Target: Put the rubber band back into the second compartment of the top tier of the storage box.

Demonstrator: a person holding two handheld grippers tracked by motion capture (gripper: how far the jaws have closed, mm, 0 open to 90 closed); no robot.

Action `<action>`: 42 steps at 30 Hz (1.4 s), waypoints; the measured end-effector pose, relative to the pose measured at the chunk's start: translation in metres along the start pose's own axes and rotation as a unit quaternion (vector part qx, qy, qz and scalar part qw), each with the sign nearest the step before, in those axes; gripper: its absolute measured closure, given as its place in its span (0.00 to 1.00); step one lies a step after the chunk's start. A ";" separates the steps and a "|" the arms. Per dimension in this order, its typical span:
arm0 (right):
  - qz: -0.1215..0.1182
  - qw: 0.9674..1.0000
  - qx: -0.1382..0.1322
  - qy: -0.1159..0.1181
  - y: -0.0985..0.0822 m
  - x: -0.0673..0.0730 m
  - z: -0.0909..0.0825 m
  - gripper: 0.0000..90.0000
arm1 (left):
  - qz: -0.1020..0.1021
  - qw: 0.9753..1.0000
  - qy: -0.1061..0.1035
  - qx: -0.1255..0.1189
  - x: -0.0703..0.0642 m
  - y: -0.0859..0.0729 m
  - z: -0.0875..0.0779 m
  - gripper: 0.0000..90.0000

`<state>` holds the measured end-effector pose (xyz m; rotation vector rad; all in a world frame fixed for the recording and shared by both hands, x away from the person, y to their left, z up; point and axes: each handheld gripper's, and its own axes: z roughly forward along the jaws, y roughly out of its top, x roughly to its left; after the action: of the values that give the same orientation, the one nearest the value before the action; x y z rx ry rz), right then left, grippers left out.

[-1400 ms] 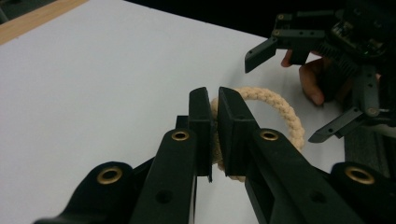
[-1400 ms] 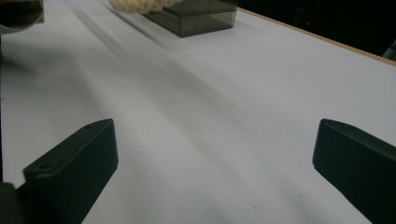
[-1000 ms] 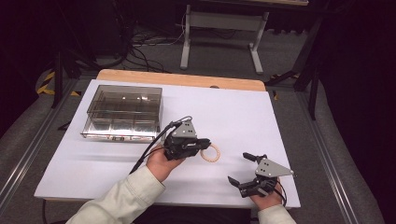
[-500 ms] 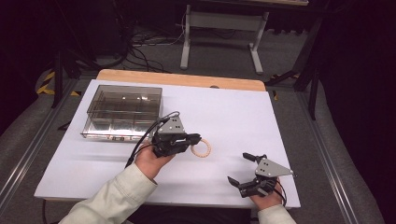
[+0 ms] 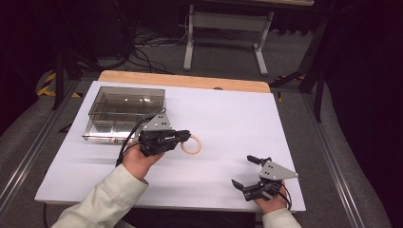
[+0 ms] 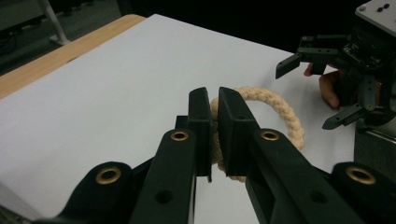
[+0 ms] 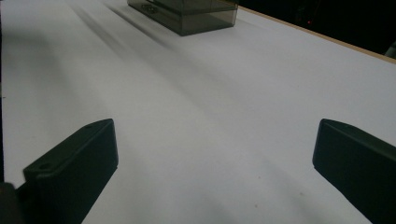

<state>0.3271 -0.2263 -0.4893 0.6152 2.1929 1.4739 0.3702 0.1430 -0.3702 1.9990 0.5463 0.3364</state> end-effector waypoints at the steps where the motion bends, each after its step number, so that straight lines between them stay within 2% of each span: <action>1: 0.000 1.000 0.000 0.000 0.000 0.000 0.000 0.01 | -0.002 1.000 0.004 -0.003 0.002 0.000 -0.004 0.94; 11: 0.000 1.000 0.000 0.000 0.000 0.000 0.000 0.01 | -0.009 0.999 0.031 -0.008 0.013 -0.002 -0.026 0.94; 18: 0.000 1.000 0.001 0.000 0.000 0.000 0.000 0.01 | -0.022 0.999 0.048 -0.009 0.024 -0.008 -0.044 0.93; 28: -0.002 1.000 0.000 0.002 0.000 0.000 0.000 0.01 | -0.047 0.996 0.072 -0.008 0.039 -0.018 -0.065 0.93; 42: -0.003 1.000 0.002 0.001 0.000 0.000 0.000 0.01 | -0.064 0.993 0.100 -0.004 0.055 -0.027 -0.086 0.93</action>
<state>0.3267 -0.2262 -0.4894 0.6068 2.1972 1.4687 0.3716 0.2474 -0.3541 1.9236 0.7945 0.4613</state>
